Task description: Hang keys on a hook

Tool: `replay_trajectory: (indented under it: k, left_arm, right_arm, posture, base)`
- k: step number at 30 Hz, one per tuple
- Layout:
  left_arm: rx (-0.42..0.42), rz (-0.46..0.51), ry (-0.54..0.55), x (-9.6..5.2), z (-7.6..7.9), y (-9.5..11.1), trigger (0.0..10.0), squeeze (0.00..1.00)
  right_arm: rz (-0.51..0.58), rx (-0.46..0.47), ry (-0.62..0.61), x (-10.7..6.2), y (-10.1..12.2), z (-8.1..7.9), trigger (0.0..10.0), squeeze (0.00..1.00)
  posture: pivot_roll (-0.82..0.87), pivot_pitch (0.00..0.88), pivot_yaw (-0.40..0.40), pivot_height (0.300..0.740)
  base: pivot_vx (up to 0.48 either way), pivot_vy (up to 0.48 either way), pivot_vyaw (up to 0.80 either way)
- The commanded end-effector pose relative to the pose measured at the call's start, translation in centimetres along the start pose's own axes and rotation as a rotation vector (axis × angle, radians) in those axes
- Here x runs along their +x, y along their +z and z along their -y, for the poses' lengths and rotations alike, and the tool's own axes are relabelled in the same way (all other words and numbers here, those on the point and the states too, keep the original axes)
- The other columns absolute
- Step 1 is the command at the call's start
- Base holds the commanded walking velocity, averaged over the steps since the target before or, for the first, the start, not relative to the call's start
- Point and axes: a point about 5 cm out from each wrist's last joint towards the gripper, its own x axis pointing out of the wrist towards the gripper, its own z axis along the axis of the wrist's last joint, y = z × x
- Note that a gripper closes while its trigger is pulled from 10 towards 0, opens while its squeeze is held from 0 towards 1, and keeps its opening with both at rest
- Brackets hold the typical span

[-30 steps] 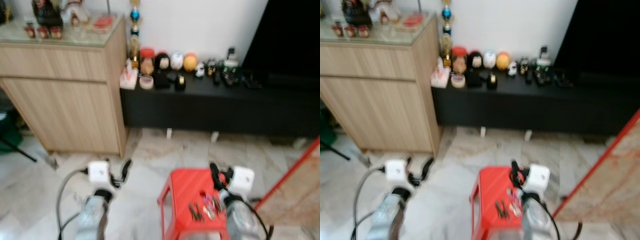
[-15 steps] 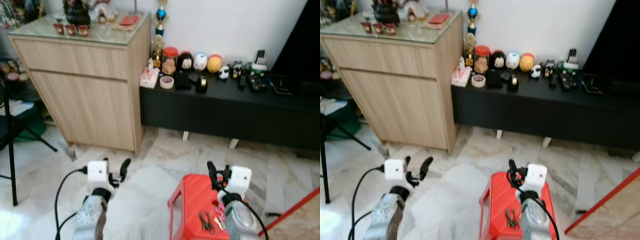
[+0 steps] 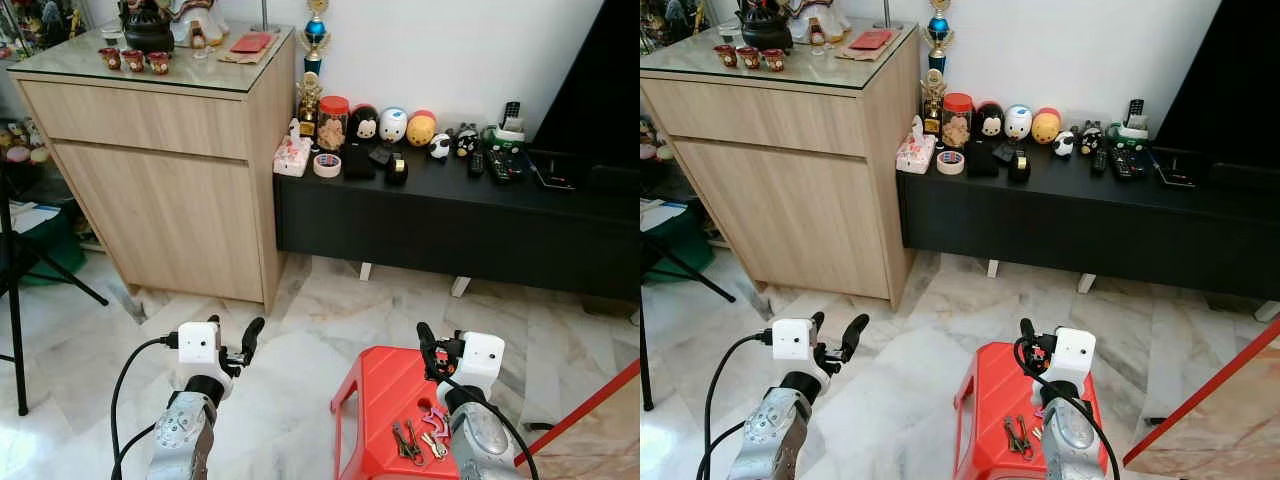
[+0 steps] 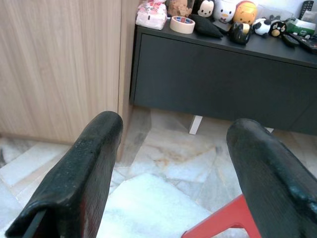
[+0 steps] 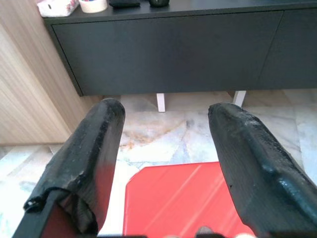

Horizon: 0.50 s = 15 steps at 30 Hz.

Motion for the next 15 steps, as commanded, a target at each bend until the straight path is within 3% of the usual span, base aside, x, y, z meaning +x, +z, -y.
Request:
replay_trajectory:
  k: [1, 15]
  left_arm:
    - [-0.007, 0.004, -0.006, -0.13, 0.13, 0.12, 10.0, 0.00]
    - [-0.004, -0.001, -0.004, -0.31, -0.01, 0.07, 10.0, 0.00]
  right_arm:
    - [-0.004, -0.007, -0.009, 0.11, 0.10, 0.20, 10.0, 0.00]
    - [0.003, -0.013, 0.011, -0.14, -0.03, -0.22, 10.0, 0.00]
  posture:
    - [-0.02, 0.023, -0.083, 0.725]
    - [-0.02, 0.031, -0.081, 0.705]
  base:
    - [0.000, 0.000, 0.00]
    - [0.000, 0.000, 0.00]
